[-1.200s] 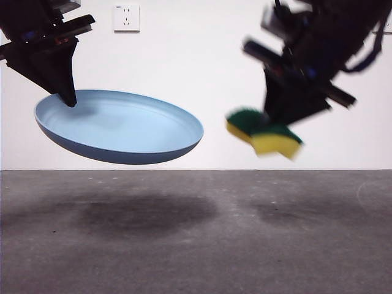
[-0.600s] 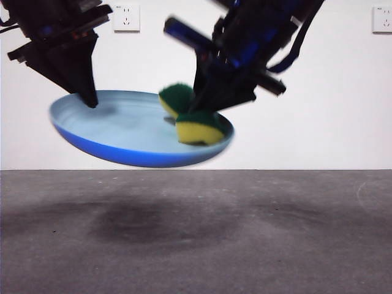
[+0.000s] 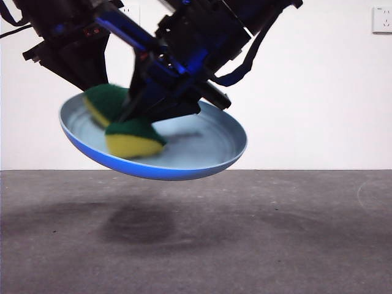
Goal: Pick up the plate,pick up the cloth,clean the plate with the cloth
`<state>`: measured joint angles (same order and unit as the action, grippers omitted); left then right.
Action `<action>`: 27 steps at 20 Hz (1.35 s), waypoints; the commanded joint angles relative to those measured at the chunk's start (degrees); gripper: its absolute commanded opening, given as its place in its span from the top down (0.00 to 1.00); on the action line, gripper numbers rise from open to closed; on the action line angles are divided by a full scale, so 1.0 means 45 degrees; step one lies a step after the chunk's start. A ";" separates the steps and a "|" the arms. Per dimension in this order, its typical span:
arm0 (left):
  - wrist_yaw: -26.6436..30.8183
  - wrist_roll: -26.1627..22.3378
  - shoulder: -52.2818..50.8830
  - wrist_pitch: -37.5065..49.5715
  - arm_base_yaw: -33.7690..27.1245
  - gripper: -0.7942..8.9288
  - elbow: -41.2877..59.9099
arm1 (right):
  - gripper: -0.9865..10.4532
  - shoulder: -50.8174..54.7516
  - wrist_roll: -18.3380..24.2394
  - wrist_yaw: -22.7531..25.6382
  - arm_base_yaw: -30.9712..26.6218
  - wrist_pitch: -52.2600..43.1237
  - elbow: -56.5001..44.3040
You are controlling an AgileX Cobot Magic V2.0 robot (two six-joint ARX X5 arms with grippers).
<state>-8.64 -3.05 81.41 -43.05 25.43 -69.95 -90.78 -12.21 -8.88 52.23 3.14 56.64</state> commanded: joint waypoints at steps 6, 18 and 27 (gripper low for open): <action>-0.0087 0.0053 0.0039 -0.0146 0.0068 0.93 -0.0005 | 0.93 -0.0155 0.0646 0.4303 0.0291 0.4614 -0.0039; -0.0155 0.0034 0.0039 -0.0442 0.0078 0.93 -0.0005 | 0.93 -0.0131 0.0627 0.6907 -0.0607 0.0928 -0.0039; -0.0141 0.0005 0.0039 -0.0243 0.0078 0.93 -0.0005 | 0.93 -0.0136 0.0126 0.2084 -0.0457 -0.2108 -0.0039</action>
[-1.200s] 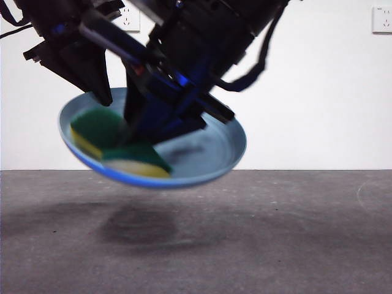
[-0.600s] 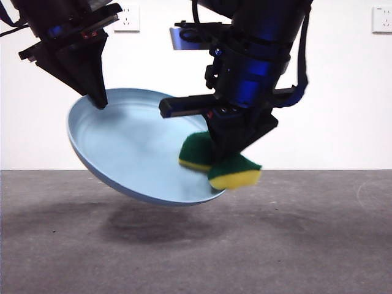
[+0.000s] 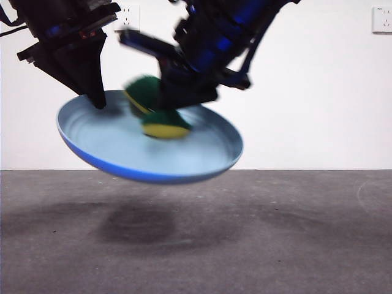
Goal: Pick up the plate,pick up the cloth,clean the plate with the cloth
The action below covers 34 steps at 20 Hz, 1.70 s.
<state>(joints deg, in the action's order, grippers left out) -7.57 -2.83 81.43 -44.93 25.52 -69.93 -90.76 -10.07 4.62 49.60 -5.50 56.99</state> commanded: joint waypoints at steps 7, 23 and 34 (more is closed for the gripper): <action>-0.0330 -0.0034 0.0034 0.0942 0.0044 0.93 -0.0010 | 0.93 -0.0141 -0.0311 -0.3011 0.0933 0.1651 -0.0117; -0.0369 -0.0049 0.0034 0.0306 -0.0034 0.93 -0.0015 | 0.93 -0.0019 0.0738 0.4595 -0.0015 0.4007 -0.0117; -0.0374 -0.0044 0.0034 0.0622 -0.0034 0.93 -0.0015 | 0.93 -0.0024 -0.0194 -0.2331 -0.0044 0.1025 -0.0117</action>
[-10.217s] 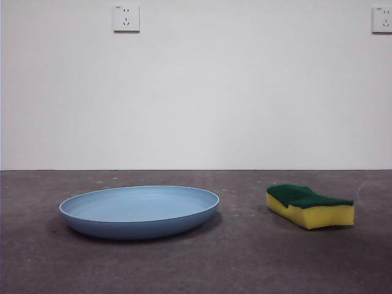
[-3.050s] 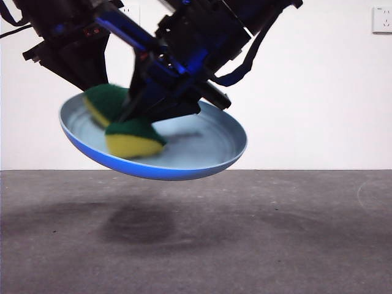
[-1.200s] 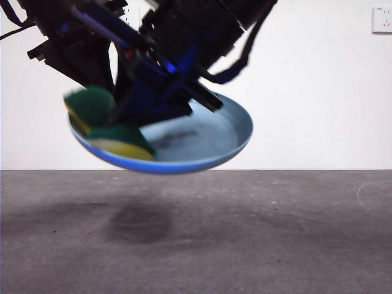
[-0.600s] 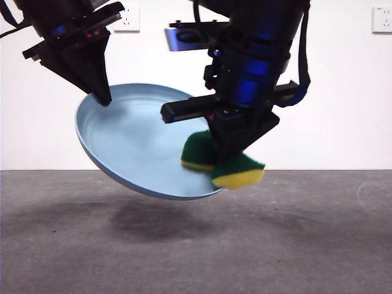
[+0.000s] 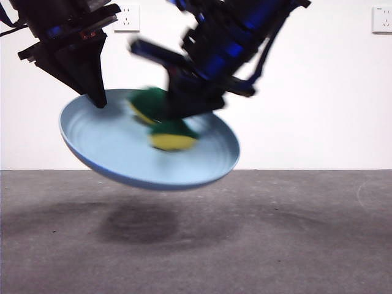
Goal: Pick up the plate,pick up the cloth,clean the plate with the cloth
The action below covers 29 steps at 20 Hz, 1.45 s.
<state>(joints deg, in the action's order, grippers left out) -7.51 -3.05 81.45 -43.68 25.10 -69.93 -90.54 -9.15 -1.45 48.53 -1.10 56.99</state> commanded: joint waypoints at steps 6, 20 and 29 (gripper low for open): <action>-0.0063 -0.0005 0.0136 0.0767 0.0015 0.93 -0.0010 | 0.93 0.0136 -0.0403 -0.1253 0.0646 0.2322 -0.0117; 0.1564 -0.0374 0.4391 0.2545 -0.1617 0.93 -0.0010 | 0.93 0.5790 -0.0330 0.3784 -0.0539 0.8602 -0.0117; 0.1588 -0.0311 0.5294 0.3599 -0.1982 0.78 -0.0010 | 0.93 0.6994 -0.0330 0.3740 -0.1467 0.9627 -0.0117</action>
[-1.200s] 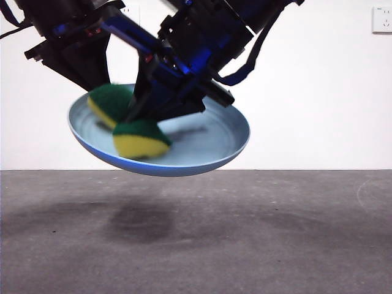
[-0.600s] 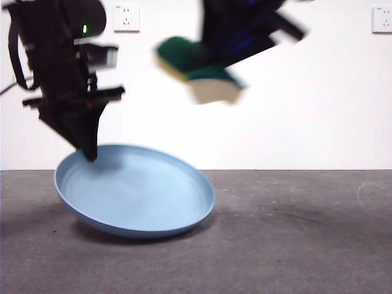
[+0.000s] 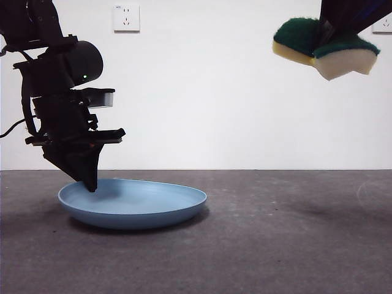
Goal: Pick up the plate,pick up the cloth,clean the plate with the cloth
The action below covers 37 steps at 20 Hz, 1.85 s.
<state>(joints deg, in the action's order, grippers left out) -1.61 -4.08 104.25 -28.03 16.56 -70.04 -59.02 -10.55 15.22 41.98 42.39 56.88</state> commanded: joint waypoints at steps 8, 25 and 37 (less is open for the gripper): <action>0.0335 0.0748 0.0019 -0.0418 -0.0117 0.52 0.0015 | 0.93 -0.0092 -0.0015 0.0034 -0.0010 -0.0131 -0.0092; 0.0350 0.2346 -0.8310 0.1277 0.0165 0.52 0.3536 | 0.93 -0.4444 0.0321 -0.3293 -0.3585 -0.3264 -0.0092; 0.0291 0.2871 -1.2900 0.1724 0.0243 0.52 0.6606 | 0.93 -0.8437 0.0432 -0.3677 -0.3832 -0.4852 -0.0092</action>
<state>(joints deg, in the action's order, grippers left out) -0.19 8.27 46.24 -20.27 17.43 -40.82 -96.55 -9.17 -1.48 24.73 20.91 56.88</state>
